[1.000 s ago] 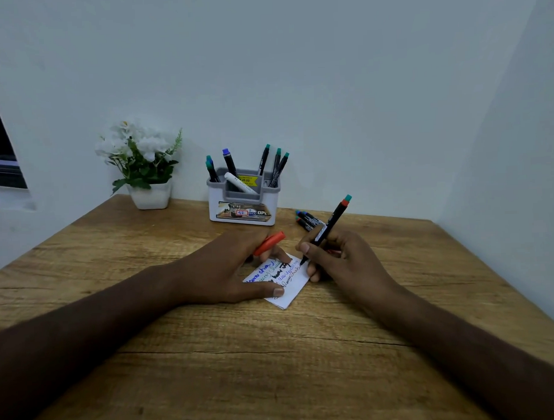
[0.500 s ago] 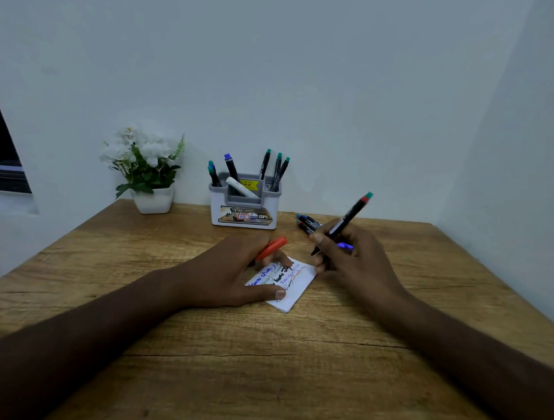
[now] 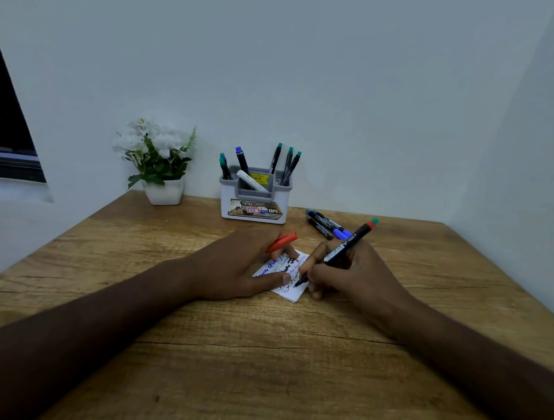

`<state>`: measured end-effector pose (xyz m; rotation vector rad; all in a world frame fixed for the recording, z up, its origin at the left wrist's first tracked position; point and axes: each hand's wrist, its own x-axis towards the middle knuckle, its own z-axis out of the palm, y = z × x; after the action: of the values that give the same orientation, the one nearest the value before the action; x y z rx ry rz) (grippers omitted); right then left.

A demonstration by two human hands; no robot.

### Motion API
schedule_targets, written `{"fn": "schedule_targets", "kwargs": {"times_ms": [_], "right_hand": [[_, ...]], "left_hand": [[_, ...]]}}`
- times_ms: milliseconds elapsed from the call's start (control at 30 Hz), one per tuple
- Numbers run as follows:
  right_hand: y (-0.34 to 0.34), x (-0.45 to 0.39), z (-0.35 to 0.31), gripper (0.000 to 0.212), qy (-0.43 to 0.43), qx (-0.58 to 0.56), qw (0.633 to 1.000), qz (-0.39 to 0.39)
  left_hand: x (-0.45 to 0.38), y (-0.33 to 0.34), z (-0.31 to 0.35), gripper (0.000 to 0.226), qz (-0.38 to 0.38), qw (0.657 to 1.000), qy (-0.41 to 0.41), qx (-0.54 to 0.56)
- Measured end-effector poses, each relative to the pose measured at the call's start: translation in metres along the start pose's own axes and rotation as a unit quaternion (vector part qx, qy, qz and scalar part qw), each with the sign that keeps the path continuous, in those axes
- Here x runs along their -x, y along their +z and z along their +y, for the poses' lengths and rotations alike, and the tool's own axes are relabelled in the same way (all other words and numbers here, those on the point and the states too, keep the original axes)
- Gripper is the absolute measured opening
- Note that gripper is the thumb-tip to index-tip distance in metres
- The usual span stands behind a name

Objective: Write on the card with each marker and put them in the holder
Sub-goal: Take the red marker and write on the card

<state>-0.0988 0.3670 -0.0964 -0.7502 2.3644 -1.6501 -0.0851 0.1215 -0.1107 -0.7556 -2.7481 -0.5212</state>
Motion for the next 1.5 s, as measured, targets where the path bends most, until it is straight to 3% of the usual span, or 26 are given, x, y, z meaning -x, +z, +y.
{"fn": "schedule_targets", "kwargs": {"times_ms": [367,567,1033,1500], "right_hand": [[0.0061,0.0018,-0.0040,0.011,-0.031,0.097,0.995,-0.014],[0.0056,0.0020,-0.0059,0.012,-0.030,0.100,0.994,-0.015],[0.0047,-0.0002,-0.0016,0.008,-0.023,0.090,0.996,-0.008],[0.0033,-0.0030,0.0026,0.005,-0.009,0.072,0.997,0.010]], "left_hand": [[-0.0006,0.0012,-0.0008,0.051,0.005,1.000,0.002,-0.002],[-0.0011,0.0022,-0.0022,0.058,0.005,1.000,-0.003,-0.006],[-0.0014,-0.0006,0.0024,0.044,0.019,1.000,0.019,0.014],[-0.0017,0.0009,0.0001,0.048,0.014,1.000,0.018,0.000]]}}
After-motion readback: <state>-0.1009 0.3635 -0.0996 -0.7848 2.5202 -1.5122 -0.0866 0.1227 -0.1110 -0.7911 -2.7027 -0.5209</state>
